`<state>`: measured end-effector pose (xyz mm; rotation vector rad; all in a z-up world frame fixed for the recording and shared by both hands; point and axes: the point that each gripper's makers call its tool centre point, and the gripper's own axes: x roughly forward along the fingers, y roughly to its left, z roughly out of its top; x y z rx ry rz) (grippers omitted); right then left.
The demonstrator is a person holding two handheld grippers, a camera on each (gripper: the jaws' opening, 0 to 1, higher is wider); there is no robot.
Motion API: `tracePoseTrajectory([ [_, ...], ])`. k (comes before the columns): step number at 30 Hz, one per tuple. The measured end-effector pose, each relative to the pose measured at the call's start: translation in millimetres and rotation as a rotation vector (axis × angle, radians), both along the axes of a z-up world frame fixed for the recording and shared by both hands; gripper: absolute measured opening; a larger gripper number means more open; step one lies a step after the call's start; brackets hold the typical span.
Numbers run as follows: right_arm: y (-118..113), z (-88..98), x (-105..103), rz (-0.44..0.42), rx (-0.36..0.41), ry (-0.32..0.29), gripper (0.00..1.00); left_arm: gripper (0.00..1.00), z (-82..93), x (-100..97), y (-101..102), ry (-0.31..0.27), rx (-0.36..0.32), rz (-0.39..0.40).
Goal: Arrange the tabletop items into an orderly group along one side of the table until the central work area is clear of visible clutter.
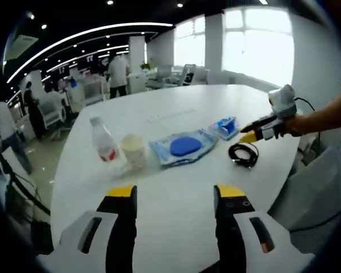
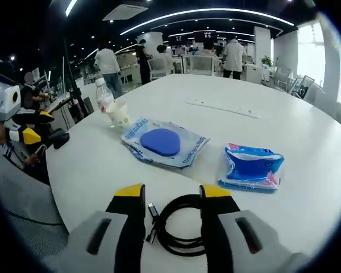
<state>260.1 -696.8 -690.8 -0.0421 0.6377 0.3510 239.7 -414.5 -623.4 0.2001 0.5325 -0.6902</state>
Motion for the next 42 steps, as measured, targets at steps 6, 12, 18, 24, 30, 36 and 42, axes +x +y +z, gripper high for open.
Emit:
tracePoseTrajectory([
  [6, -7.6, 8.4, -14.8, 0.009, -0.023, -0.029, 0.47, 0.64, -0.1, -28.9, 7.2, -0.020, -0.010, 0.016],
  [12, -9.7, 9.5, -22.8, 0.068, -0.068, -0.025, 0.59, 0.74, -18.5, -45.1, 10.1, -0.028, 0.014, -0.004],
  [18, -15.1, 13.9, -27.3, 0.130, -0.130, -0.031, 0.68, 0.79, -7.2, -47.2, 7.3, -0.037, -0.057, 0.006],
  [24, -24.1, 16.7, -28.3, 0.179, -0.184, -0.033, 0.79, 0.84, -7.2, -49.4, 3.9, -0.034, -0.068, -0.014],
  [30, -31.8, 15.1, -31.2, 0.260, -0.269, -0.025, 0.88, 0.92, 1.7, -51.0, -0.6, -0.047, -0.097, -0.041],
  [36, -38.9, 12.5, -30.0, 0.328, -0.348, -0.025, 0.93, 0.93, 19.4, -54.3, -5.6, -0.053, -0.126, -0.031],
  [42, -41.7, 11.8, -24.9, 0.392, -0.397, -0.033, 1.00, 0.99, 9.0, -71.9, -18.1, -0.060, -0.106, -0.056],
])
